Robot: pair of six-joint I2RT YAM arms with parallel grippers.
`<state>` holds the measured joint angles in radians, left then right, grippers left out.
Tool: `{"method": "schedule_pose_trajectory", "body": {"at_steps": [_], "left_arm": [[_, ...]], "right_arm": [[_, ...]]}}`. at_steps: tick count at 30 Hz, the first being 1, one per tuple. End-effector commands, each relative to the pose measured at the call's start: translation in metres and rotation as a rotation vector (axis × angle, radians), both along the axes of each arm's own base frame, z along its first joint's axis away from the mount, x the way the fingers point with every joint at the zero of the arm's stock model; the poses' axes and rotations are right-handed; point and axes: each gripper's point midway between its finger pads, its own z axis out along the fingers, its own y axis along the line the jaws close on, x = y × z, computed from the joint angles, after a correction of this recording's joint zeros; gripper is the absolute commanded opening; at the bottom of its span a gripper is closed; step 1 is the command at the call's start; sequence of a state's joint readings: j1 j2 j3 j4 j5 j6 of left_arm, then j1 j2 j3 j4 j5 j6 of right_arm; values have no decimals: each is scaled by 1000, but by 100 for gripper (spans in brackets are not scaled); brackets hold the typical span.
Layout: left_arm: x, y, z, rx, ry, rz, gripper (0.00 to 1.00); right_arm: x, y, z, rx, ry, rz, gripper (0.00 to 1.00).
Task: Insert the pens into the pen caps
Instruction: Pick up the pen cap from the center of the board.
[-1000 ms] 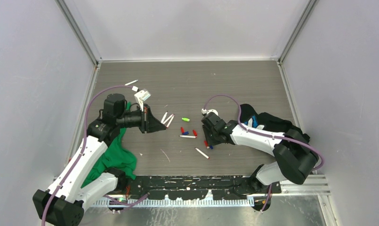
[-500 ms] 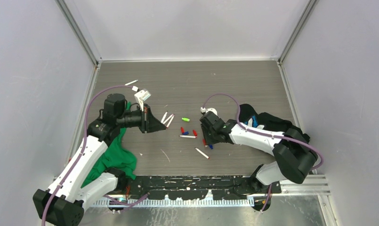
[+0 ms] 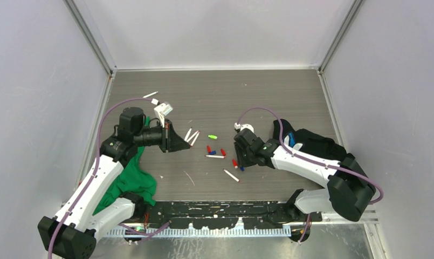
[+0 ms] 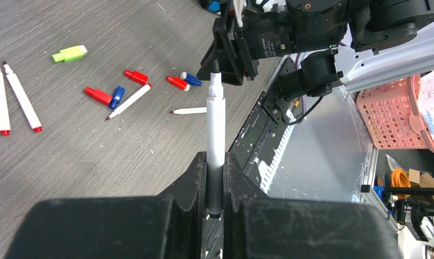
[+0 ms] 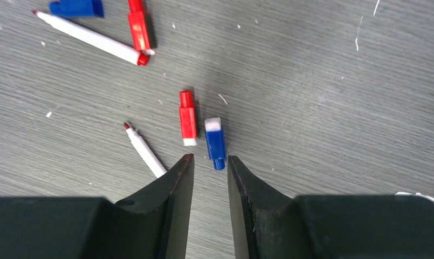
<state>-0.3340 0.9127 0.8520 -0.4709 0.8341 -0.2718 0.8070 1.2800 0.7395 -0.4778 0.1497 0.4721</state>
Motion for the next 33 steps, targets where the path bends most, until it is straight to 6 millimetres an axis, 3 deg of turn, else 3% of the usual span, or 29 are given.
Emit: {"method": "schedule_pose_trajectory", "body": {"at_steps": [1, 33], "left_arm": [[-1, -2, 10, -15, -38, -22, 0], [0, -1, 9, -11, -39, -14, 0]], "right_arm": [[-6, -2, -11, -23, 29, 23, 36], [17, 17, -30, -96, 23, 58, 31]]}}
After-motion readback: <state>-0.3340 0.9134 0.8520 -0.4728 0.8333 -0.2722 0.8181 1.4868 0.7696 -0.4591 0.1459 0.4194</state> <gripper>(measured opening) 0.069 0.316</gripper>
